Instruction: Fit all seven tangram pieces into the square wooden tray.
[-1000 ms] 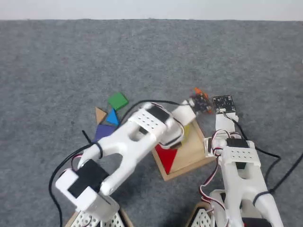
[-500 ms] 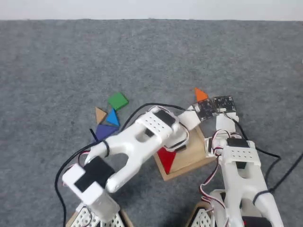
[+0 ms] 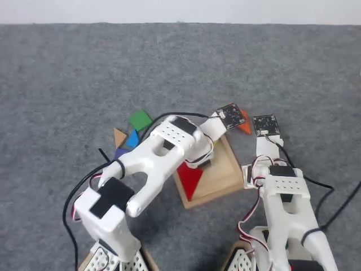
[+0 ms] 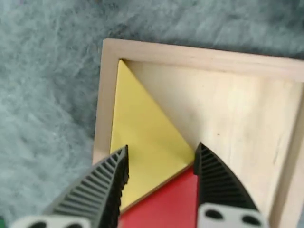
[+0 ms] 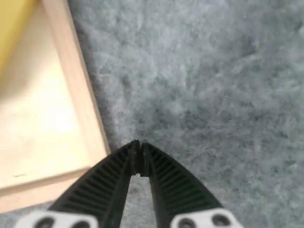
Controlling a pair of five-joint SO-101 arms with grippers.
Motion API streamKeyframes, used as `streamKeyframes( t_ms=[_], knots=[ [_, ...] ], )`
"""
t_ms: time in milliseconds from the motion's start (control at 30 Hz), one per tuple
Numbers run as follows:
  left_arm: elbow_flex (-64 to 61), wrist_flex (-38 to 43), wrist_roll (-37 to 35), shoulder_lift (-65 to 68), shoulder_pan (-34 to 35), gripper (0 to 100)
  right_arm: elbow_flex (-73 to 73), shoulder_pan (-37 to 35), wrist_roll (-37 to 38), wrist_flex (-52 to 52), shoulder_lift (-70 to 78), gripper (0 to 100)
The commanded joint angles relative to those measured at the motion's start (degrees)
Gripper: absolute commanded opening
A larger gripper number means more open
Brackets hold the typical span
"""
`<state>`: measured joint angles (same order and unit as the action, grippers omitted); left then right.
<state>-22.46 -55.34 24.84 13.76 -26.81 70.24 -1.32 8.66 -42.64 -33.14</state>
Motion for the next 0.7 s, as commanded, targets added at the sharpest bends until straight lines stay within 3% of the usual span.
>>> streamKeyframes(
  t_ms=[0,367,533,667],
  knots=[
    [4.09,-3.6,4.04,0.09,1.85,21,-0.26,-0.66,-0.53,0.92,-0.48,0.7],
    [21.49,-18.29,6.77,-0.62,4.31,21,-0.26,-0.66,-0.53,0.92,-0.48,0.7],
    [26.15,-22.15,-0.62,-6.51,6.42,21,-0.35,-0.57,-0.26,0.57,-0.66,0.8],
    [24.31,-24.26,-7.91,-15.21,13.36,21,-4.57,3.03,1.58,-1.89,-0.4,0.9]
  ],
)
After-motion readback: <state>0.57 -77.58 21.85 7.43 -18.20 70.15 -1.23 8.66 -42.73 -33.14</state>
